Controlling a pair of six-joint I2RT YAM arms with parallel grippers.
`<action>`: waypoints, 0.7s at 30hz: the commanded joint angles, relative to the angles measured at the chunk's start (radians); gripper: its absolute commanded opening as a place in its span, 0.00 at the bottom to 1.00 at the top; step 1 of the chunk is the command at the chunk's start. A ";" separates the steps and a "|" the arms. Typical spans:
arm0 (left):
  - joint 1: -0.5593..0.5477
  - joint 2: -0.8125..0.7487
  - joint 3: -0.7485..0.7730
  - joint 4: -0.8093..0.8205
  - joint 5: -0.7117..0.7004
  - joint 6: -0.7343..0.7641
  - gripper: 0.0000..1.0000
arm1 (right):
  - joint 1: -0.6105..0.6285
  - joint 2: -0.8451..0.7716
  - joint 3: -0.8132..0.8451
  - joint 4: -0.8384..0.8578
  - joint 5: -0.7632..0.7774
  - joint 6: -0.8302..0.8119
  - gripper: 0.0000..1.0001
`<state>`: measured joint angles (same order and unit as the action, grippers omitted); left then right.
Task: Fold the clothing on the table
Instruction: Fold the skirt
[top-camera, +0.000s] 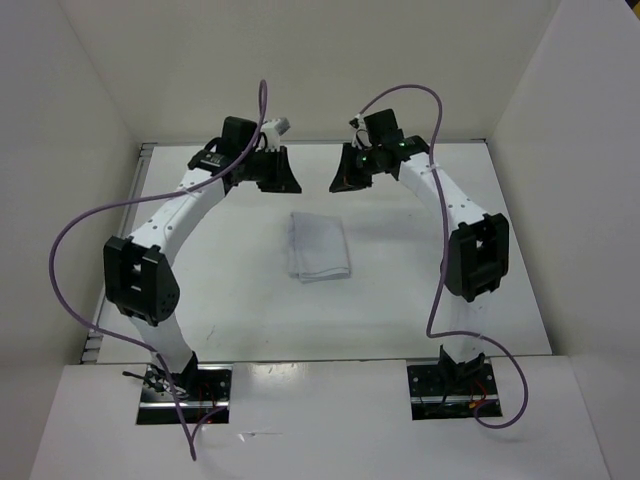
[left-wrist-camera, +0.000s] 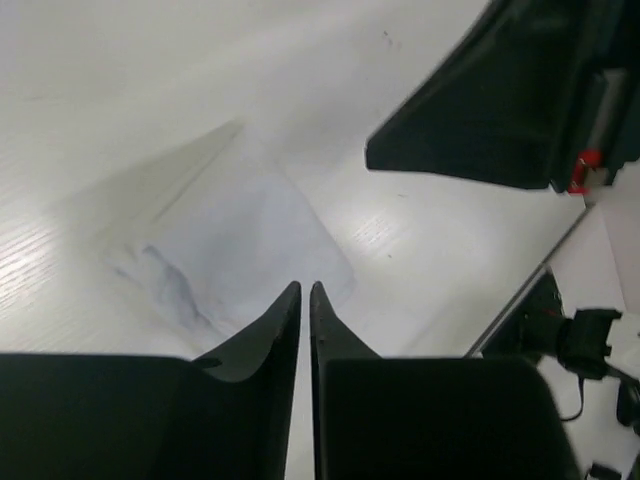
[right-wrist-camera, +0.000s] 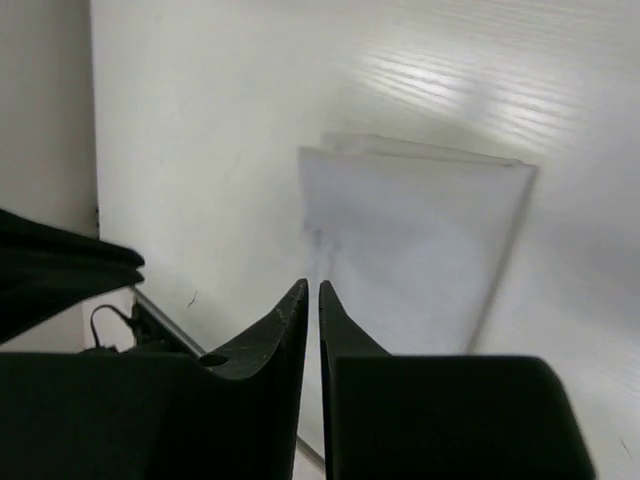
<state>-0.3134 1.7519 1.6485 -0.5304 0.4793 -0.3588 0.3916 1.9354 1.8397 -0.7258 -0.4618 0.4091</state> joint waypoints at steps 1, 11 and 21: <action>-0.001 0.115 0.040 0.024 0.140 0.027 0.16 | 0.000 0.022 -0.023 -0.021 0.060 0.011 0.13; -0.010 0.286 0.111 0.029 -0.021 -0.006 0.43 | -0.010 0.022 -0.108 -0.012 0.069 0.010 0.26; -0.010 0.169 -0.062 0.050 -0.174 -0.006 0.64 | -0.010 0.052 -0.120 -0.012 0.051 -0.010 0.28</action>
<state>-0.3214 1.9636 1.6299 -0.5125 0.3344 -0.3702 0.3809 1.9759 1.7142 -0.7357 -0.4000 0.4210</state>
